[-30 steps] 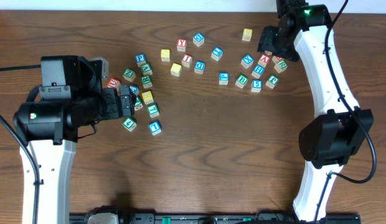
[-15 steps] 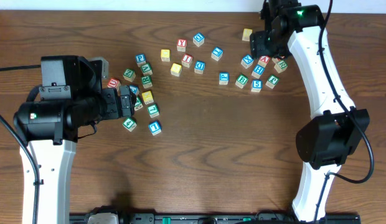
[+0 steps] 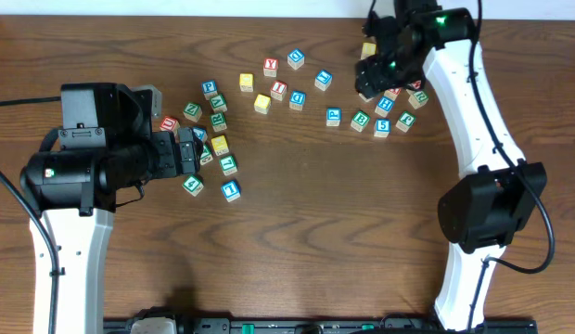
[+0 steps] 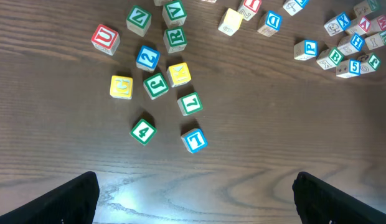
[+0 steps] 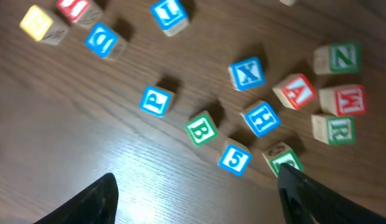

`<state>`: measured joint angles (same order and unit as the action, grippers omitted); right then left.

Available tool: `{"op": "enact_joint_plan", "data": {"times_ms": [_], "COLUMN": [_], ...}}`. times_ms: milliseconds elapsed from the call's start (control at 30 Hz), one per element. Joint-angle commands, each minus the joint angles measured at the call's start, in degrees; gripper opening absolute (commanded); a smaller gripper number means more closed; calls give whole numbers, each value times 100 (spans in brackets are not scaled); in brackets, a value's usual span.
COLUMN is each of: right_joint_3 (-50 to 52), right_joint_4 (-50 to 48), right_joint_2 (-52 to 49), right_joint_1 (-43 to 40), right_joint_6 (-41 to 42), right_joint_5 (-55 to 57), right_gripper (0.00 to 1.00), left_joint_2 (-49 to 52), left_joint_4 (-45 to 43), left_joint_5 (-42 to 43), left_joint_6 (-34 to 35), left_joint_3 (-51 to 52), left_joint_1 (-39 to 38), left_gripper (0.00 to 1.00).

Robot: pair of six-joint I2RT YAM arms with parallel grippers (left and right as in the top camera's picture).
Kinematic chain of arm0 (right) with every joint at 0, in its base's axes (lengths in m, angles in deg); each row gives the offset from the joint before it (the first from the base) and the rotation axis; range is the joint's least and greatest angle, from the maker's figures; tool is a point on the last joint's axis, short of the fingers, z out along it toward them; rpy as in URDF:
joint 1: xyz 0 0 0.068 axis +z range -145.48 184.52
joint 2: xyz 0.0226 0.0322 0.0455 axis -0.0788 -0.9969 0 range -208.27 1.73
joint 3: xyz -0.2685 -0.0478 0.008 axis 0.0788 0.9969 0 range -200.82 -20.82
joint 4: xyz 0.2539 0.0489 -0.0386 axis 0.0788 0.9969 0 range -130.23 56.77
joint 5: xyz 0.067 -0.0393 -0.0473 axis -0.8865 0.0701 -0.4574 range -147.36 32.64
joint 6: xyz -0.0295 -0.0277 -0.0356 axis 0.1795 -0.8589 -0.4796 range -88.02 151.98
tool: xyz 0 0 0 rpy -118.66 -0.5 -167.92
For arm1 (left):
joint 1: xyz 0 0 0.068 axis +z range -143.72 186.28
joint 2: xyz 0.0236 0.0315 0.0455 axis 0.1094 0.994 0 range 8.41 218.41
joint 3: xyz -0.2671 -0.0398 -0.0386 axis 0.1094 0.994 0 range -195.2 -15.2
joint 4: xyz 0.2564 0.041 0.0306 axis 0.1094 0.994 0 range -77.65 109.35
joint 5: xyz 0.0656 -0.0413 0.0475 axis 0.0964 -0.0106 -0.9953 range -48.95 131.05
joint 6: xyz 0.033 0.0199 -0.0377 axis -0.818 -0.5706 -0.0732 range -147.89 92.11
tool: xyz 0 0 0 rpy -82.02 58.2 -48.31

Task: Spell out AI2
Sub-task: 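Swing the right gripper up to the top-right blocks above the red A block, then lower the right gripper around the red A block and close it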

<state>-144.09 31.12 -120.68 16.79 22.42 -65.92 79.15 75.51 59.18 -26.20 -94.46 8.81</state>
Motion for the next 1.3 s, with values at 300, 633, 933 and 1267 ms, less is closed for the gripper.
{"op": "enact_joint_plan", "data": {"times_ms": [300,633,933,1267], "right_joint_3": [-26,-26,-26,-26], "right_joint_4": [-199,-520,-730,-981], "right_joint_2": [-24,-151,-739,-1239], "right_joint_1": [61,-24,-42,-262], "right_joint_6": [1054,2660,3294,3744], "right_joint_5": [892,1733,1853,1853], "right_gripper": [75,66,62,52], "left_joint_2": [0,0,0,0], "left_joint_4": [26,26,26,26], "left_joint_5": [68,68,68,68], "left_joint_6": [52,52,52,52], "left_joint_3": [-79,-79,-79,-79], "left_joint_1": [-9,-9,-9,-9], "left_gripper": [98,98,98,98]}}
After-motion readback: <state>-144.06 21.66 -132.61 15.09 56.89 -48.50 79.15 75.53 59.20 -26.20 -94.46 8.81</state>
